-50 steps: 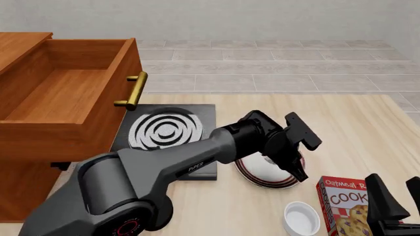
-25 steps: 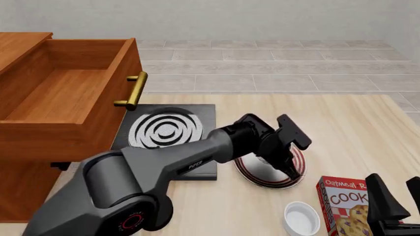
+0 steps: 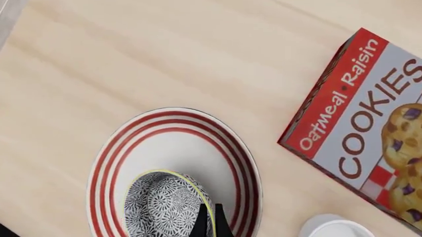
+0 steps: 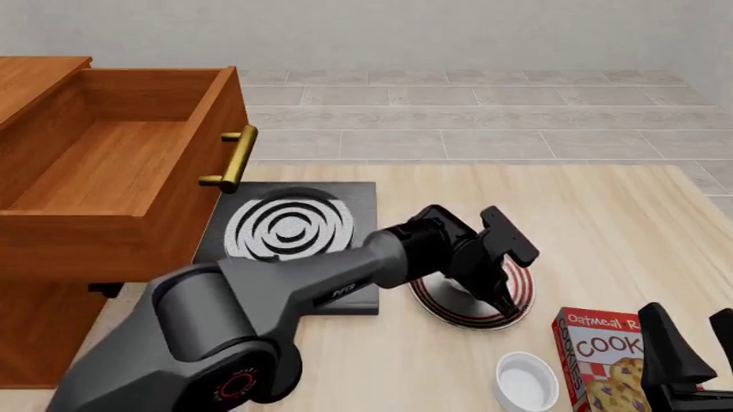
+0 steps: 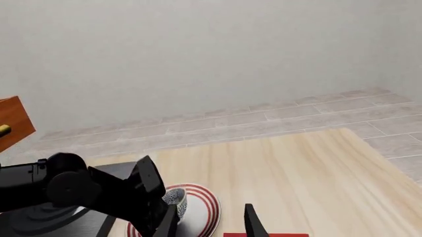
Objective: Pick the akita bowl in the top layer of the wooden cabinet and place it on the plate.
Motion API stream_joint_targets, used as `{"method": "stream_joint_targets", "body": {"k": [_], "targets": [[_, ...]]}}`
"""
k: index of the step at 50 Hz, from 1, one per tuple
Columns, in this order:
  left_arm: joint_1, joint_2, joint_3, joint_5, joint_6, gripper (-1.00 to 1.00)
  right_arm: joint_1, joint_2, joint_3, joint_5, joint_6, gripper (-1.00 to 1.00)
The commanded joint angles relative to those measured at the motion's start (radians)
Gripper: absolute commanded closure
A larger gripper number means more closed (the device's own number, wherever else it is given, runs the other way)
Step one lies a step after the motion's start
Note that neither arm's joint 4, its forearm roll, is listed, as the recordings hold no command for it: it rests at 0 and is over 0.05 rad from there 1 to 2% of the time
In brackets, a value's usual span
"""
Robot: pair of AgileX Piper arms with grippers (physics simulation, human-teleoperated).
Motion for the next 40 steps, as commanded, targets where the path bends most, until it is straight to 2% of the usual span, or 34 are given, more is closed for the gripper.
{"method": "stream_joint_targets", "body": {"k": [1, 5, 6, 40], "targets": [[-0.004, 0.010, -0.018, 0.011, -0.011, 1.00, -0.001, 0.000, 0.000, 0.000, 0.000, -1.00], [-0.010, 0.015, -0.025, 0.017, -0.019, 1.00, -0.001, 0.000, 0.000, -0.001, 0.000, -1.00], [-0.010, 0.016, -0.025, 0.016, -0.020, -1.00, -0.001, 0.000, 0.000, 0.000, 0.000, -1.00], [-0.018, 0.000, -0.035, 0.043, -0.029, -1.00, 0.000, 0.000, -0.004, 0.000, -0.009, -1.00]]}}
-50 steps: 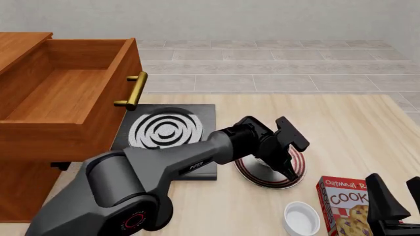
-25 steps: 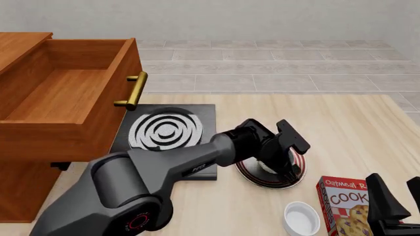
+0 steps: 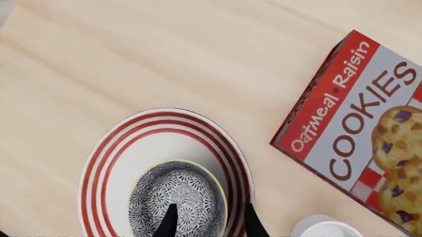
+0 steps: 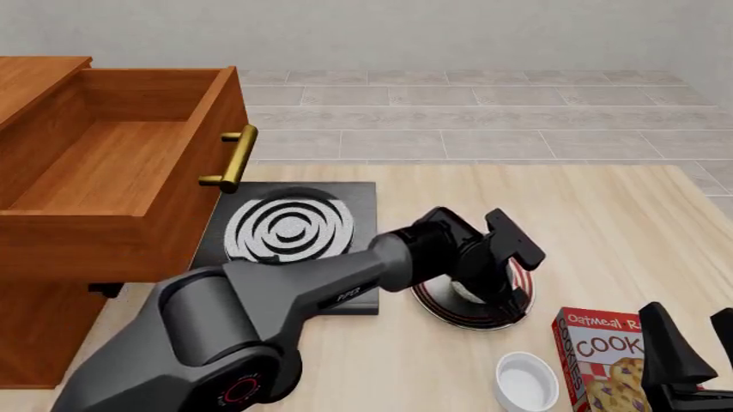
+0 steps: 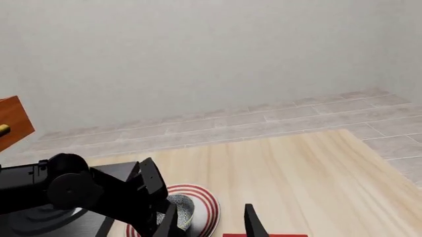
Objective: Pick the akita bowl in the top layer of the wooden cabinet and place it on the plate.
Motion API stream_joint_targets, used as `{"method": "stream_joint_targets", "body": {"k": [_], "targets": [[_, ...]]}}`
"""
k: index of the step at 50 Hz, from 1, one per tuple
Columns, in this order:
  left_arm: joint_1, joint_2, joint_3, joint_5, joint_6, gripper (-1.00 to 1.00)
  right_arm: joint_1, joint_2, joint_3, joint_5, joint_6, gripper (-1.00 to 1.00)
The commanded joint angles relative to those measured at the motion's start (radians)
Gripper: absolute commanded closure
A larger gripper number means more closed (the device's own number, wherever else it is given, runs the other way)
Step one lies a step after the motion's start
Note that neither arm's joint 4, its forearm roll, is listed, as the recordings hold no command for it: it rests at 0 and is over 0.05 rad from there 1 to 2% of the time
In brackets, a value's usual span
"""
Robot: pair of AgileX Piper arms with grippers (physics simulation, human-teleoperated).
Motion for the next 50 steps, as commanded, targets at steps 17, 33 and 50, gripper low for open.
{"method": "stream_joint_targets", "body": {"k": [17, 33, 50], "targets": [[-0.003, -0.072, 0.006, 0.030, 0.002, -1.00, 0.008, 0.000, -0.007, 0.001, -0.021, -1.00], [-0.016, -0.109, -0.007, 0.056, -0.009, -1.00, 0.010, 0.000, -0.007, -0.001, -0.030, -1.00], [-0.024, -0.180, 0.017, 0.073, -0.003, -1.00, 0.012, 0.000, -0.011, 0.001, -0.040, -1.00]]}}
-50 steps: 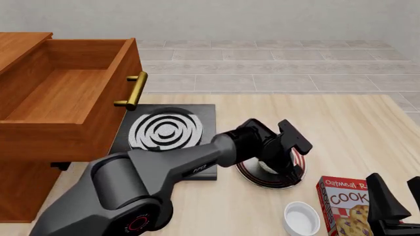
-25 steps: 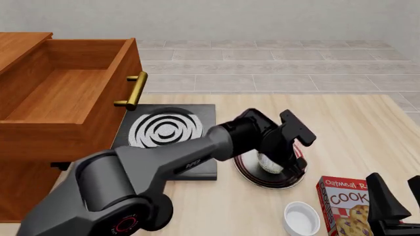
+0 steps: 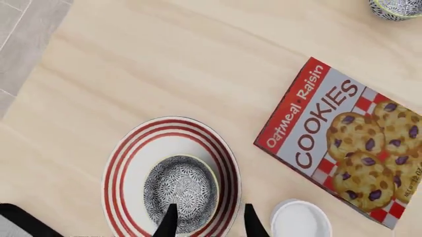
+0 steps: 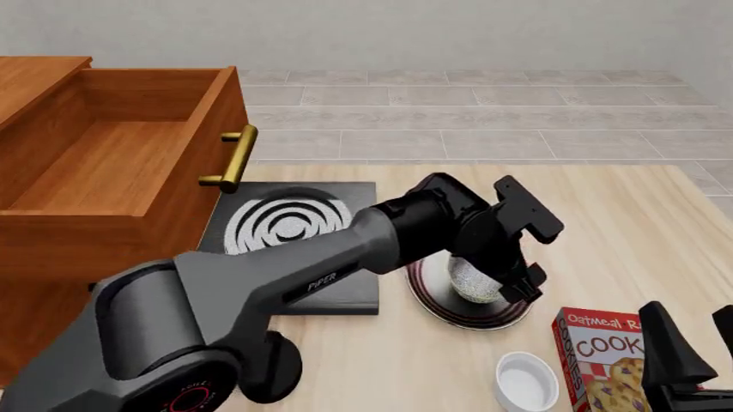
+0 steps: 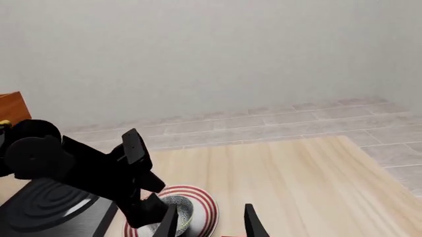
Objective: Pick the akita bowl in the top layer of the wooden cabinet and place it on the plate.
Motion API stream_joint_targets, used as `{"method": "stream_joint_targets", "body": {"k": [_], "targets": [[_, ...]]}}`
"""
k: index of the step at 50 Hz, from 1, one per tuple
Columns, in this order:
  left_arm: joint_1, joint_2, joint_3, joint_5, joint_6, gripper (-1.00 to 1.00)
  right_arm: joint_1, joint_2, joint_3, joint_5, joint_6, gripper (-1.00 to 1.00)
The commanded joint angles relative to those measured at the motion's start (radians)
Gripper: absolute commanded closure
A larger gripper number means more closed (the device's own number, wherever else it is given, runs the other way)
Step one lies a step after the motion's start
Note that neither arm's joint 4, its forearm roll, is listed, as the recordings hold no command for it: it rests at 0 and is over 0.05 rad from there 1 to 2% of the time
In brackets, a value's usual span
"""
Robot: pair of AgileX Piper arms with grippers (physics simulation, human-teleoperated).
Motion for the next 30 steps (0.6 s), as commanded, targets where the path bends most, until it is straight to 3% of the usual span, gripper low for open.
{"method": "stream_joint_targets", "body": {"k": [1, 30], "targets": [[-0.002, -0.049, 0.013, 0.012, 0.006, -1.00, 0.002, 0.000, -0.002, 0.001, -0.007, -1.00], [0.013, -0.199, 0.076, 0.026, 0.017, -1.00, 0.012, 0.000, 0.003, -0.005, -0.023, -1.00]]}}
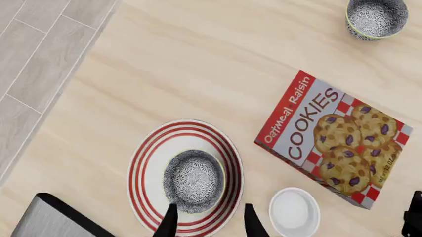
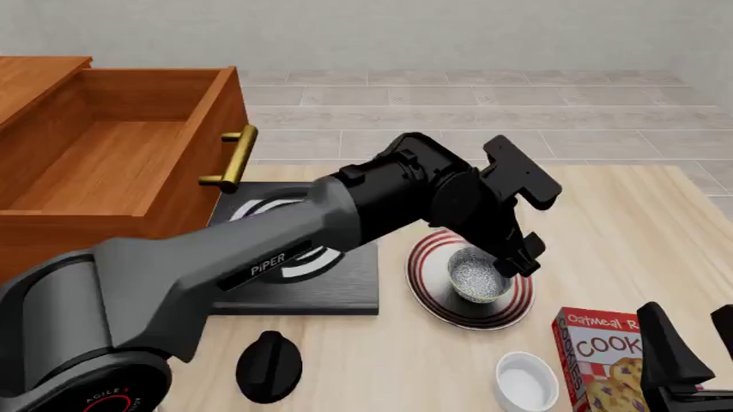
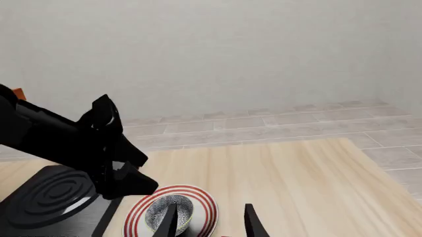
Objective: Pick the akita bowl in the top layer of the wooden cabinet and place it on the plate.
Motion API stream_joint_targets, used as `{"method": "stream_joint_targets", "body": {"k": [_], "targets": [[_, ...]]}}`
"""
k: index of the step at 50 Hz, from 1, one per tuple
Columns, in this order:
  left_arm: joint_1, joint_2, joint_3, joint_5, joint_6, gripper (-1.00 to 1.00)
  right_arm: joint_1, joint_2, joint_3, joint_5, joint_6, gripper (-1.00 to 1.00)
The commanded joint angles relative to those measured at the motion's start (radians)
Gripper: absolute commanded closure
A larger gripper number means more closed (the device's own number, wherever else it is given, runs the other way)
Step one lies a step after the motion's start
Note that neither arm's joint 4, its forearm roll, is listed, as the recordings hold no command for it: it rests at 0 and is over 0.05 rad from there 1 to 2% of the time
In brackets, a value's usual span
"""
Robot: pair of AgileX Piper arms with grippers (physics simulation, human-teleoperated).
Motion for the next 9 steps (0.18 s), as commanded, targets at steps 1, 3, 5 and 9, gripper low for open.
{"method": "stream_joint_targets", "body": {"k": [1, 3, 5, 9], "targets": [[0.004, -0.048, 0.023, 0.001, 0.000, -1.00, 0.004, 0.000, 0.000, -0.002, -0.009, -1.00], [0.004, -0.051, 0.028, 0.000, -0.002, -1.00, 0.004, 0.000, 0.000, -0.001, -0.009, -1.00], [0.006, -0.057, 0.031, -0.001, -0.006, -1.00, 0.005, 0.000, 0.001, -0.001, -0.009, -1.00], [0.009, -0.064, 0.034, 0.000, -0.010, -1.00, 0.005, 0.000, 0.001, -0.001, -0.009, -1.00]]}}
